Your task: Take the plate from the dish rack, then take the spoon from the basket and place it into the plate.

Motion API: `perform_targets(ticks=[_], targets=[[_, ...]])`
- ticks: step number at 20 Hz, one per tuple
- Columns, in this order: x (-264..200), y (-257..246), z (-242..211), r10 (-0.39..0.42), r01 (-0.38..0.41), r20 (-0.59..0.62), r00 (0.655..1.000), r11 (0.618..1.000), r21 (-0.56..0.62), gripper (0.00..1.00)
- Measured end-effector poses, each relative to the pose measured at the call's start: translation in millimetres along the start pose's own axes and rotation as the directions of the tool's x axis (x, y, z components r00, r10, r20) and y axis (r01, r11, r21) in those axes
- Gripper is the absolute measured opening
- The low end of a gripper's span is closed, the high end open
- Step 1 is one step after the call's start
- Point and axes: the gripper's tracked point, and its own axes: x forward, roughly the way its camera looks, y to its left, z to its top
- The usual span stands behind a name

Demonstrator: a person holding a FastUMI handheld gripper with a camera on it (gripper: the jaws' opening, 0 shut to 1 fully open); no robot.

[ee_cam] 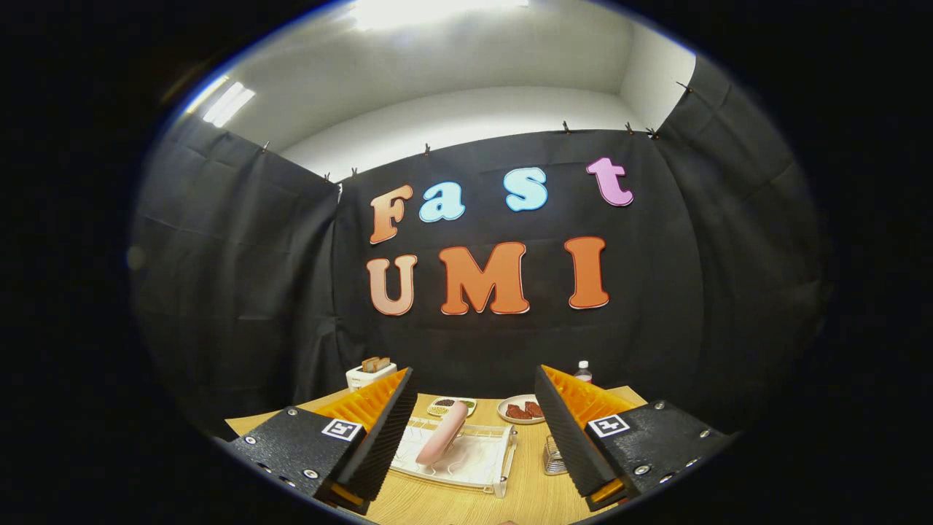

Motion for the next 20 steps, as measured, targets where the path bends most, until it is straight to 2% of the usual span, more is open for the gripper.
perform_targets(ticks=[7, 11, 15, 20], targets=[[25, 13, -9, 0.033, -0.032, -0.071, 0.997, 0.999, 0.017, 0.97], [42, 26, -31, 0.065, -0.058, -0.185, 0.981, 0.997, 0.045, 0.97], [74, 47, -63, 0.107, -0.082, -0.331, 0.937, 0.993, 0.087, 0.97], [107, 55, -95, 0.089, -0.073, -0.48, 0.873, 0.996, 0.051, 0.97]])
